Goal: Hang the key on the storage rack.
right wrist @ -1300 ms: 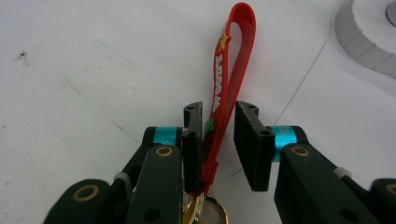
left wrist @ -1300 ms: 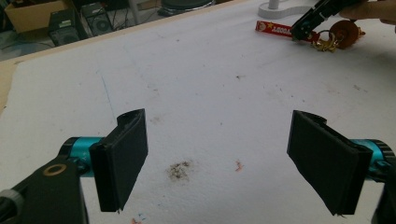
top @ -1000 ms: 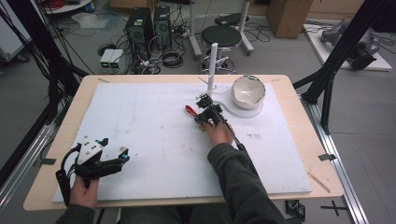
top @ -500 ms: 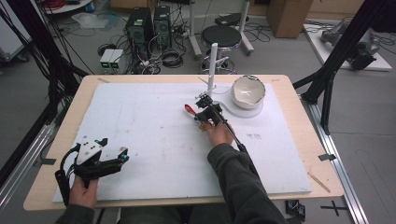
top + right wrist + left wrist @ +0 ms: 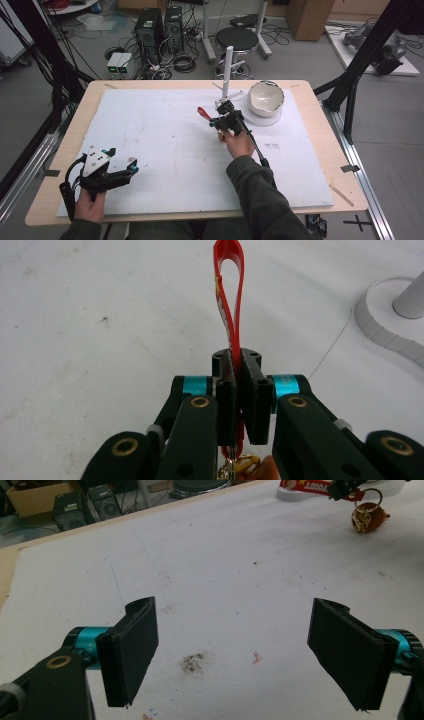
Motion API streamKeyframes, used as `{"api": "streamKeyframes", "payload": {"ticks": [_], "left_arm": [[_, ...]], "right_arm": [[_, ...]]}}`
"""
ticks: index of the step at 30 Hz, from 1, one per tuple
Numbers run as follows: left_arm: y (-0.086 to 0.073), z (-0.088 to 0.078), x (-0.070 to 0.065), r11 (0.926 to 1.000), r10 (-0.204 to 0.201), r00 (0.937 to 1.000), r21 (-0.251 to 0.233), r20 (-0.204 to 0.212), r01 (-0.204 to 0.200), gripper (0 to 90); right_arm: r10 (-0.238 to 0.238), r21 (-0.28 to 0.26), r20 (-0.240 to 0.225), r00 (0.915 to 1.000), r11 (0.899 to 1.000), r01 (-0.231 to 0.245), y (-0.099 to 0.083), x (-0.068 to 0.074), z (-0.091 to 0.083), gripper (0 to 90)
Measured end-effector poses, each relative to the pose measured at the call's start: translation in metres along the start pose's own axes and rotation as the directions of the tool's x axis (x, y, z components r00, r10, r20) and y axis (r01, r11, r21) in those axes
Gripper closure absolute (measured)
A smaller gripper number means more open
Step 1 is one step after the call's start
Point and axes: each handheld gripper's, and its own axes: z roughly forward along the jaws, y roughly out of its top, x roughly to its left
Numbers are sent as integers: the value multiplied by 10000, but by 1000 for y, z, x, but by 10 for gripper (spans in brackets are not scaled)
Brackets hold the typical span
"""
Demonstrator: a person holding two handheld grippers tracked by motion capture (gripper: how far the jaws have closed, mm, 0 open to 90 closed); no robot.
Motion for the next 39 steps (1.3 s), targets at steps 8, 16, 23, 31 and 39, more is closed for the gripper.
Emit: {"api": "streamKeyframes", "payload": {"ticks": [8,16,23,31,39], "left_arm": [[0,0,0,10000,-29,10000,-14,-19,29,208],[0,-1,0,10000,-19,10000,-54,-37,19,207],[0,-1,0,10000,-27,10000,-59,-37,27,207],[0,-1,0,10000,-11,10000,-79,-23,11,207],[0,-1,-1,10000,-19,10000,-90,-37,19,208]], "right_arm": [[-176,-818,-487,9987,9966,136,-2,4,-16,859],[-246,-1265,-608,9978,9918,167,-3,6,-28,860],[-338,-1708,-709,9969,9851,213,-2,9,-42,860],[-445,-2155,-811,9957,9762,261,-2,11,-54,860],[-533,-2514,-756,9957,9673,327,-2,11,-65,860]]}}
